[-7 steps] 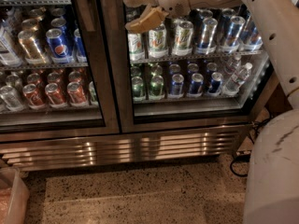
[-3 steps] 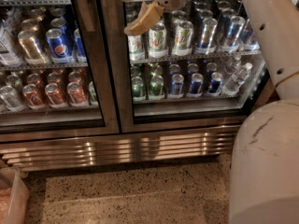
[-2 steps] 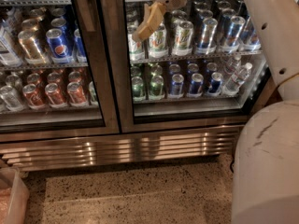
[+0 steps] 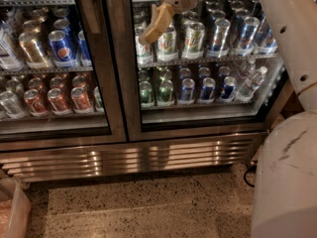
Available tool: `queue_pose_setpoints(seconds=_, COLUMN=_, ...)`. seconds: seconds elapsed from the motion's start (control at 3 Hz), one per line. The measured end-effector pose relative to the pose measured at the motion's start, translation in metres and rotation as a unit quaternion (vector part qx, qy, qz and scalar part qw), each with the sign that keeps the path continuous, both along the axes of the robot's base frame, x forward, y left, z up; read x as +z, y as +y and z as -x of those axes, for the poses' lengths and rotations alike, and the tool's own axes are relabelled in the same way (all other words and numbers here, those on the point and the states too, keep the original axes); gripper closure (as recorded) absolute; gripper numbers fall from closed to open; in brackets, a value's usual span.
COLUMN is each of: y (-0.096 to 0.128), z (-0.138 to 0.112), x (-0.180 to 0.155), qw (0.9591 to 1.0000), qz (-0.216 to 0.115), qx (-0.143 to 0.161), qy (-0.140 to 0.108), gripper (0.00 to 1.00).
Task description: Open right fridge door
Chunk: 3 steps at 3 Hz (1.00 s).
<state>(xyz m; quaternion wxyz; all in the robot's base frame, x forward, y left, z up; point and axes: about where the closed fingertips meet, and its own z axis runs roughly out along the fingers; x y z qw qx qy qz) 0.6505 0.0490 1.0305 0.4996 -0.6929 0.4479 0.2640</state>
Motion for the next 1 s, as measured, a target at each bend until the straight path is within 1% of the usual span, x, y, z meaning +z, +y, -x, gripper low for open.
queue_pose_setpoints(seconds=0.33, y=0.009, z=0.002, x=0.002, qw=0.9999, qz=-0.011, qx=0.007, qy=-0.004, gripper=0.00)
queue_pose_setpoints(seconds=1.0, y=0.031, z=0.007, x=0.001, qw=0.9984, qz=-0.035, qx=0.044, qy=-0.007, gripper=0.00)
